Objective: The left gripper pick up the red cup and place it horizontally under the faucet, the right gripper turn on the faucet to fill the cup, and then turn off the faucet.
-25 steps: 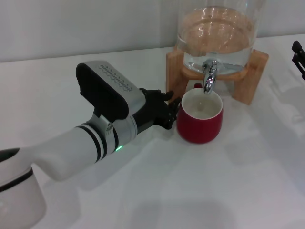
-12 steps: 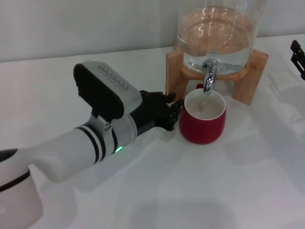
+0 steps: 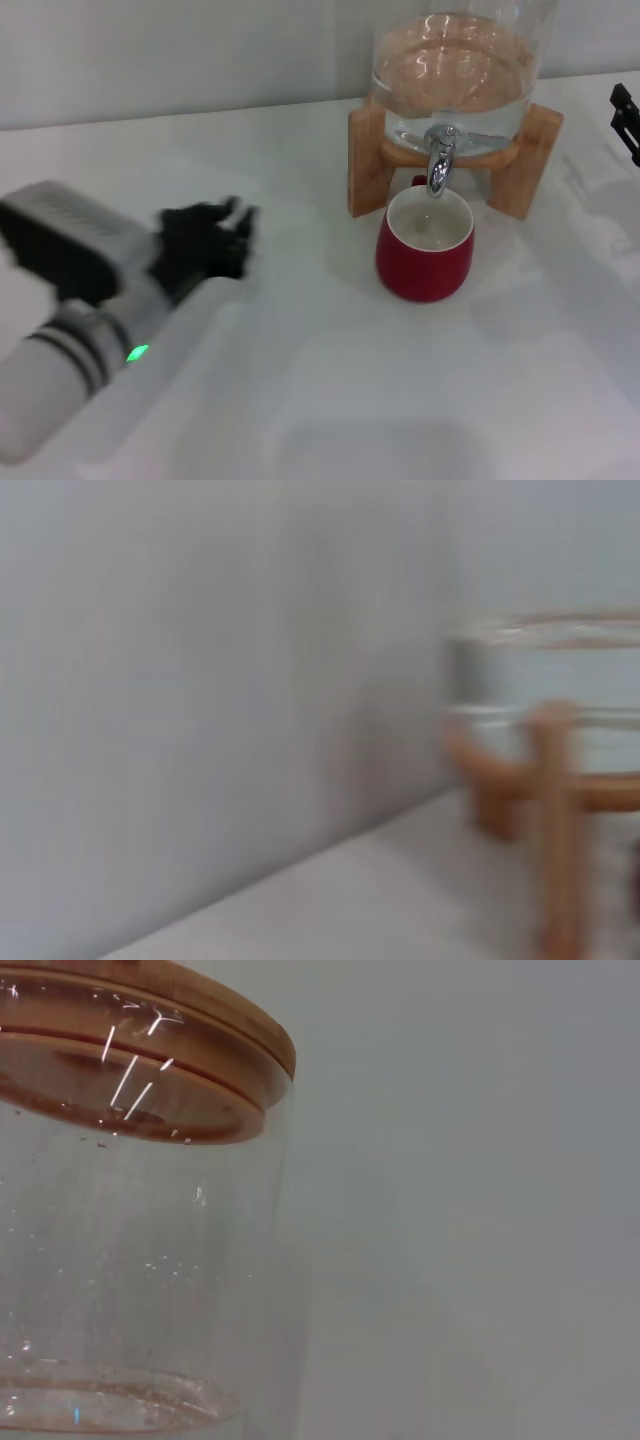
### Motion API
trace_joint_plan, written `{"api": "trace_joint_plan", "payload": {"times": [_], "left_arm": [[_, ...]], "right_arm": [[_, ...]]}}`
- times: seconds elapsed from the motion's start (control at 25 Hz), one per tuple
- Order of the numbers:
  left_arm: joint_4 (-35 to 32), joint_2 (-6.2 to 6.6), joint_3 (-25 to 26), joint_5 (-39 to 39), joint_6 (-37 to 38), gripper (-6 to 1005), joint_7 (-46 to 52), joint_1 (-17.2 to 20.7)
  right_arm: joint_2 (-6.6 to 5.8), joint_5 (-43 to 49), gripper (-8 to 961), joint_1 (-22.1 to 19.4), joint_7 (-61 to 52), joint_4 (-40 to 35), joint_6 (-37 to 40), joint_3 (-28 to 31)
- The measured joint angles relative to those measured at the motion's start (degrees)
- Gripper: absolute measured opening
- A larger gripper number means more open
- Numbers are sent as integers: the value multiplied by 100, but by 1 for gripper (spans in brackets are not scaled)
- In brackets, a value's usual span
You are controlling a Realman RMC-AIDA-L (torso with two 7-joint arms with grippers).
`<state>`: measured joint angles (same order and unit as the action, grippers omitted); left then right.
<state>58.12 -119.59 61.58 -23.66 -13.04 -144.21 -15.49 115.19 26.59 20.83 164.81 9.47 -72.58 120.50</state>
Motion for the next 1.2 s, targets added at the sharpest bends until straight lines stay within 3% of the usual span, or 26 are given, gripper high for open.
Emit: {"api": "trace_joint_plan", "payload": {"times": [0.08,0.12,0.2,0.28,0.52,0.72,0.92,1.04,1.2], "left_arm": [[101,-2,370,-6,-124,205,-76,318],[123,-6,801,15,-496,206,-79,550],[114,-11,995,30,-695,209,-80,629],[71,-17,1445,60,-1398,211,-89,807],[-38,-32,2274,73,-2633,212,-311,1004],[-260,-38,2777,220,-3185,213,-368,1019],[-746,-38,3049,1347,-3592,291,-1012,1018],[-1102,-38,3108,2179,-3805,503,-1557,1002],[-1706,-30,3301,2531,-4352,661,-1760,839]], "right_arm": [[-2,-11,605,-2,0,1,0,6],[-2,-16,605,-9,0,3,0,12],[-3,-26,605,-39,1,3,-1,35],[-4,-36,605,-53,14,3,-4,51],[-11,-206,605,-136,21,62,-72,65],[-18,-338,605,-221,10,72,-257,74],[-21,-382,605,-280,-1,73,-400,137],[-14,-412,605,-272,-6,64,-441,140],[-8,-416,605,-273,-50,19,-642,138]]}}
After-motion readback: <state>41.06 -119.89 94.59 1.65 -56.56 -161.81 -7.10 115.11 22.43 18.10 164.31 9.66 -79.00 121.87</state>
